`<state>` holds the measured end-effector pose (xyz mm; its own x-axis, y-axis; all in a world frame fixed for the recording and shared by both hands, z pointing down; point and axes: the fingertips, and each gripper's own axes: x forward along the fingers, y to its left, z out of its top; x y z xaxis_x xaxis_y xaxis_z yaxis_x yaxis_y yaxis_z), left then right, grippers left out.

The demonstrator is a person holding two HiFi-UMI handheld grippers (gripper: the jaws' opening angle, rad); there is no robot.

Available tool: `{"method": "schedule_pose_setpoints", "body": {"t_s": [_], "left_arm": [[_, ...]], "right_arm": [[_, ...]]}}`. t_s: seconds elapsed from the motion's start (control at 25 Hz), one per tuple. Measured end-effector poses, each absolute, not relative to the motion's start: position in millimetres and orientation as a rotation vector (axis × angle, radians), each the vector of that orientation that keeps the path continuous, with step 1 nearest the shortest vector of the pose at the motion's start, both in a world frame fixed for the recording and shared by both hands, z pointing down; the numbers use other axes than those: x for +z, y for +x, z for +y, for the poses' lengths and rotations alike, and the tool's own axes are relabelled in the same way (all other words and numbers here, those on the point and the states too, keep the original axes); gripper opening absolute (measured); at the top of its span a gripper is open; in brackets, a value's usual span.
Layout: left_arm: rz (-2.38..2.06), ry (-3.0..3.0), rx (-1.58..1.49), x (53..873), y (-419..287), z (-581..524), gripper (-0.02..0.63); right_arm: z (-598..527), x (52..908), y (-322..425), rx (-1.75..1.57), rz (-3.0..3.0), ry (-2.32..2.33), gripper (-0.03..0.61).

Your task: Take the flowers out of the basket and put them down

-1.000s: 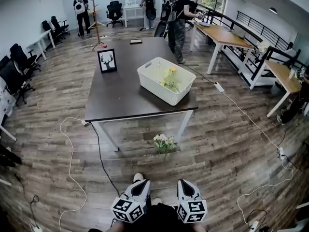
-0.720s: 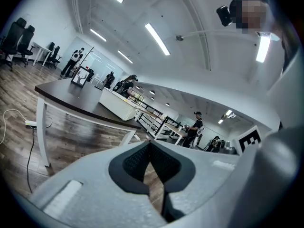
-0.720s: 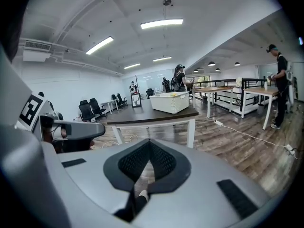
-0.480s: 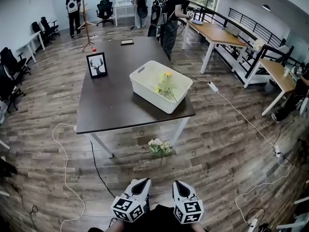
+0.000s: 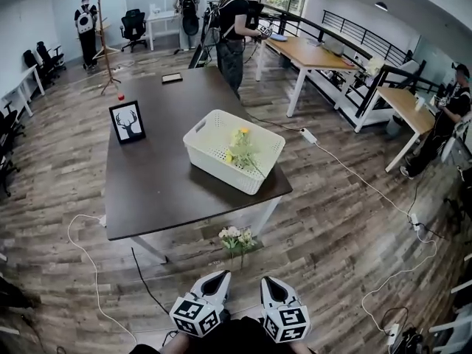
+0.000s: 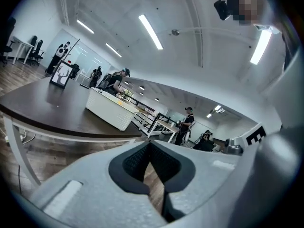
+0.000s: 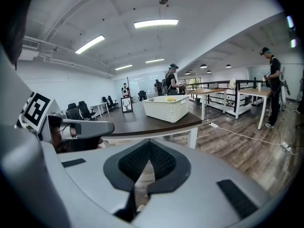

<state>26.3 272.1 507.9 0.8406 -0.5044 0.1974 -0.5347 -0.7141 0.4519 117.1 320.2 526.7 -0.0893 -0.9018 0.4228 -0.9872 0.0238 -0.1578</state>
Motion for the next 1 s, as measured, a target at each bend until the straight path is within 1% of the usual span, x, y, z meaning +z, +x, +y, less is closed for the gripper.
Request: {"method": "schedule_pose_setpoints", "body": {"t_s": [0.44,1.0], "left_arm": [[-0.678,2.582,0.111,506,2,206,0.008],[-0.768,2.534,0.111,515,-31,188,0.006]], "right_arm": [[266,528,79,0.595,-2.094,2.016,0.008],[247,540,63,0.698,-2.12,1.985,0.008]]}}
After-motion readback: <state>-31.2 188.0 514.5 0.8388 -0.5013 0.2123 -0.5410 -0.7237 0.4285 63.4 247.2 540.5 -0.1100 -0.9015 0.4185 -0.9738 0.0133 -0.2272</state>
